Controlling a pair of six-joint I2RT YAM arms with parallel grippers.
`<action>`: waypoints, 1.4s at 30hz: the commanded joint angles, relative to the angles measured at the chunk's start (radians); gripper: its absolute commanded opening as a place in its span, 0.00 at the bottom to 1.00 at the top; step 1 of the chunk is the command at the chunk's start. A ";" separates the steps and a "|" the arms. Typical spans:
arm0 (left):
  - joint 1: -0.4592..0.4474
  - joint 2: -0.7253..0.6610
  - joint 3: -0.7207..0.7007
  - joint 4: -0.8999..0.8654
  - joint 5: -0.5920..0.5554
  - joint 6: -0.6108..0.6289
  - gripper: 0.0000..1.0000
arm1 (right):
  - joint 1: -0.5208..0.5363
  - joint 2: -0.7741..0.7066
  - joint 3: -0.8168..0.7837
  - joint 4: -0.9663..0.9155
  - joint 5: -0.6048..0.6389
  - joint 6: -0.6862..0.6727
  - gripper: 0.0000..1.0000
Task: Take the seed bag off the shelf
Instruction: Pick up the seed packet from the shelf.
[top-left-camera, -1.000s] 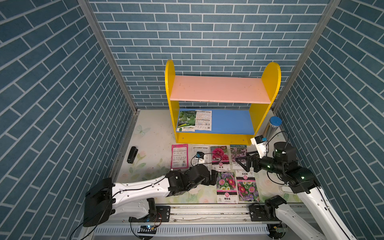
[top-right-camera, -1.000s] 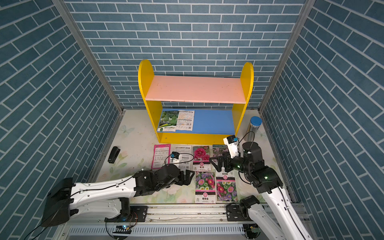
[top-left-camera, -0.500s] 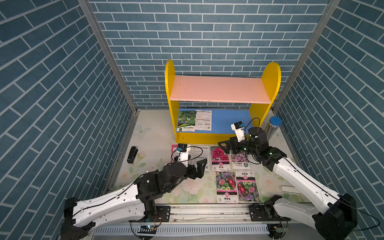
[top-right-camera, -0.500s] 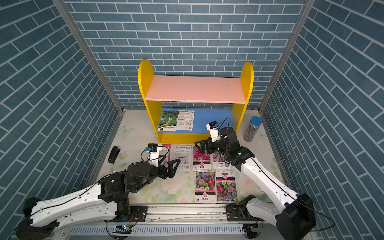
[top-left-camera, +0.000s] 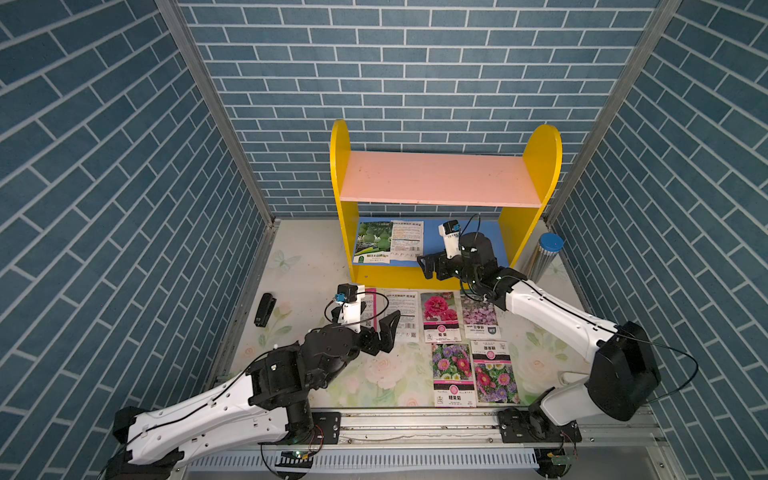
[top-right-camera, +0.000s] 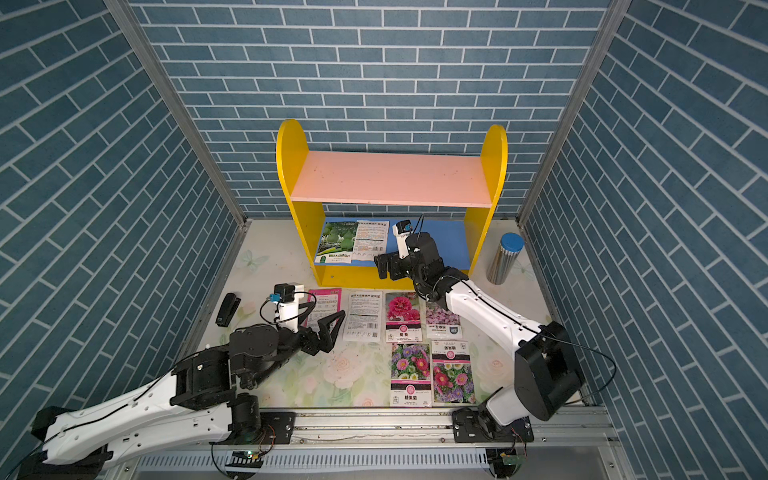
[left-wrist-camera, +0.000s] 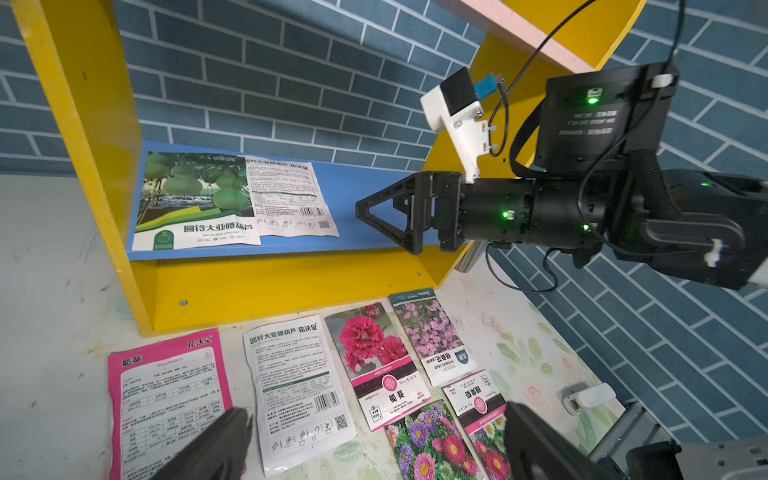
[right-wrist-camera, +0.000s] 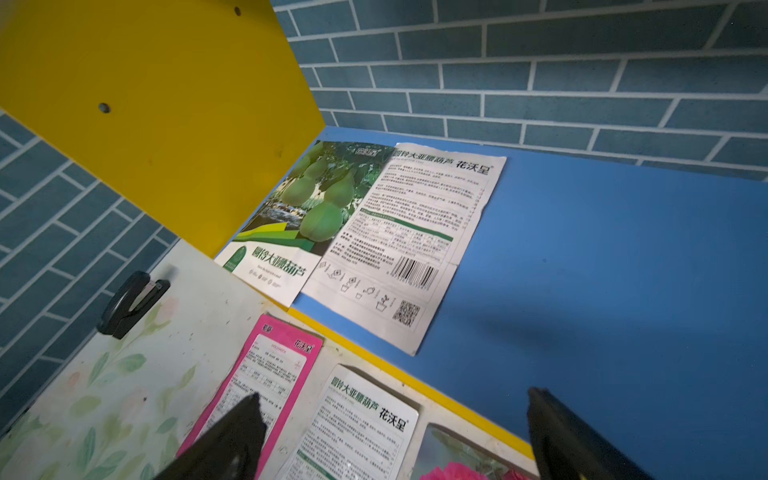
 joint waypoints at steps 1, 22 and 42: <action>0.005 -0.015 0.017 -0.031 -0.039 0.037 1.00 | 0.025 0.073 0.090 0.008 0.089 -0.051 1.00; 0.006 -0.081 -0.019 -0.050 -0.044 0.008 1.00 | 0.067 0.459 0.398 -0.091 0.244 -0.142 1.00; 0.006 -0.083 -0.033 -0.040 -0.057 0.010 1.00 | 0.007 0.315 0.179 -0.058 0.233 -0.160 0.99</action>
